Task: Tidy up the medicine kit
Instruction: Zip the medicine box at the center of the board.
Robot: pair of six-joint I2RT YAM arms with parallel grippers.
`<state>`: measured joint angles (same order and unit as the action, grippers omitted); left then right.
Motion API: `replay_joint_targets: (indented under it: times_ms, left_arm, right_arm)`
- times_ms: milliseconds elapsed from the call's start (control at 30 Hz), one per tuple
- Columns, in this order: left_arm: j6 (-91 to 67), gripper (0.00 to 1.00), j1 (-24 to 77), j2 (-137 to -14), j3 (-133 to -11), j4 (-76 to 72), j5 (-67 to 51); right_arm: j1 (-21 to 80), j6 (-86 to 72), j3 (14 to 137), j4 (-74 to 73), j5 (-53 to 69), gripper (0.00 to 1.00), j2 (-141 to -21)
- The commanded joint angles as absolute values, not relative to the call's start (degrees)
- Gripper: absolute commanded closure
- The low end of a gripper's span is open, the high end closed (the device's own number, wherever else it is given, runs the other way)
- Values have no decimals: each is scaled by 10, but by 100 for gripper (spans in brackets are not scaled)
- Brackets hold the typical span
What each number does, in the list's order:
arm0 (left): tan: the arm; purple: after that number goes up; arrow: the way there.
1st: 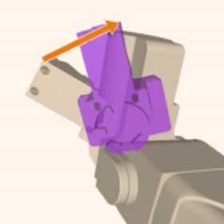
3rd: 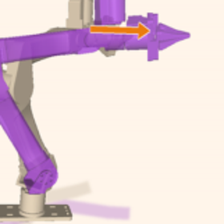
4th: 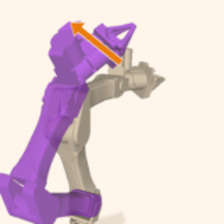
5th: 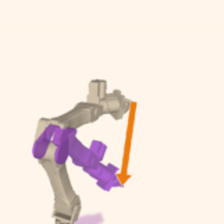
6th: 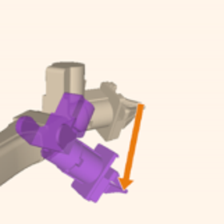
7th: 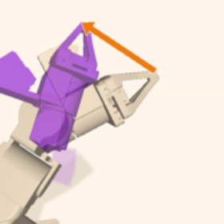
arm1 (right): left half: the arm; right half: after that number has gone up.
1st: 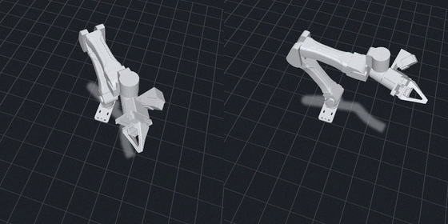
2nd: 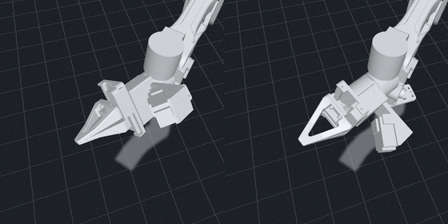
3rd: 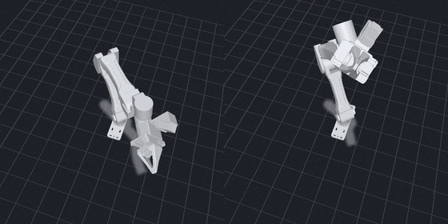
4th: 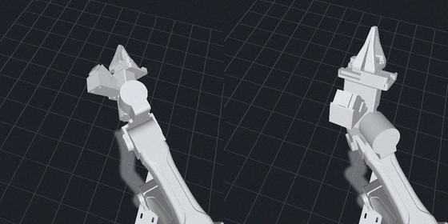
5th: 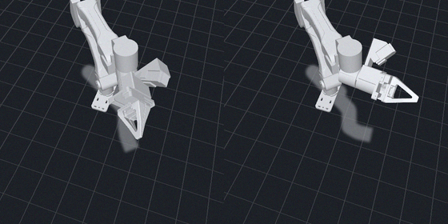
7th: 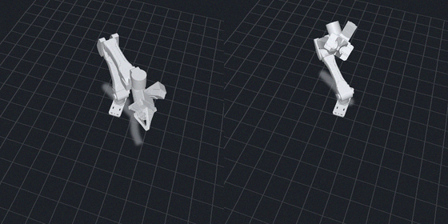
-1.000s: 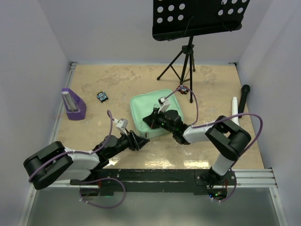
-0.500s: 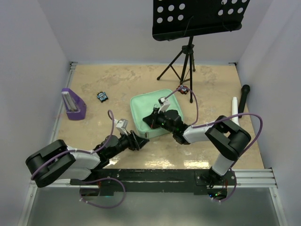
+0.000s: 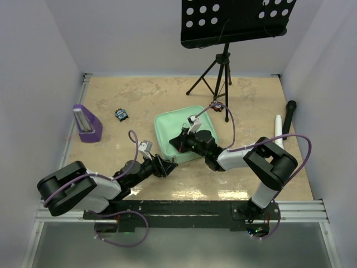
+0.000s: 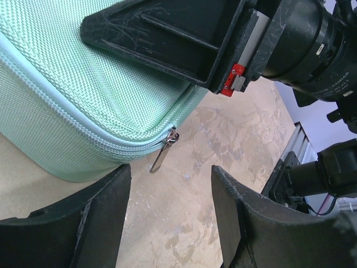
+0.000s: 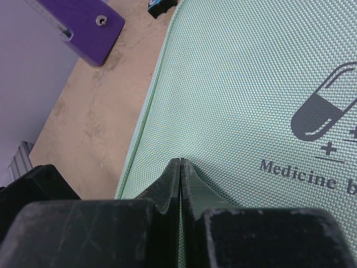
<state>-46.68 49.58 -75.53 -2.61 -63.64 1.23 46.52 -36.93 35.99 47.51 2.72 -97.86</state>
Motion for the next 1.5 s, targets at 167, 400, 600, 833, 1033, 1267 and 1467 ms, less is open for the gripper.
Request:
replay_joint_targets:
  times_ms: [167, 400, 600, 833, 1033, 1267, 1467]
  left_arm:
    - [-443, 37, 498, -830, 35, -780, -16]
    - [-439, 37, 498, -872, 13, -816, -43]
    - [-456, 37, 498, -910, 18, -874, -28]
    - [-472, 36, 497, -930, 51, -996, -30]
    - [-481, 34, 498, -914, 49, -1021, -50]
    - [-471, 27, 498, -815, 40, -934, -42]
    - [-432, 27, 498, -743, 4, -763, -20]
  right_arm:
    - [465, -346, 332, 315, 43, 100, -1026]
    - [465, -326, 346, 276, 44, 100, -1008]
    - [465, -337, 348, 291, 47, 100, -1027]
    - [464, -336, 346, 291, 47, 100, -1031]
    - [464, -335, 346, 289, 45, 100, -1028]
    - [464, -337, 339, 294, 46, 100, -1027]
    - [465, -337, 342, 294, 47, 100, -1029]
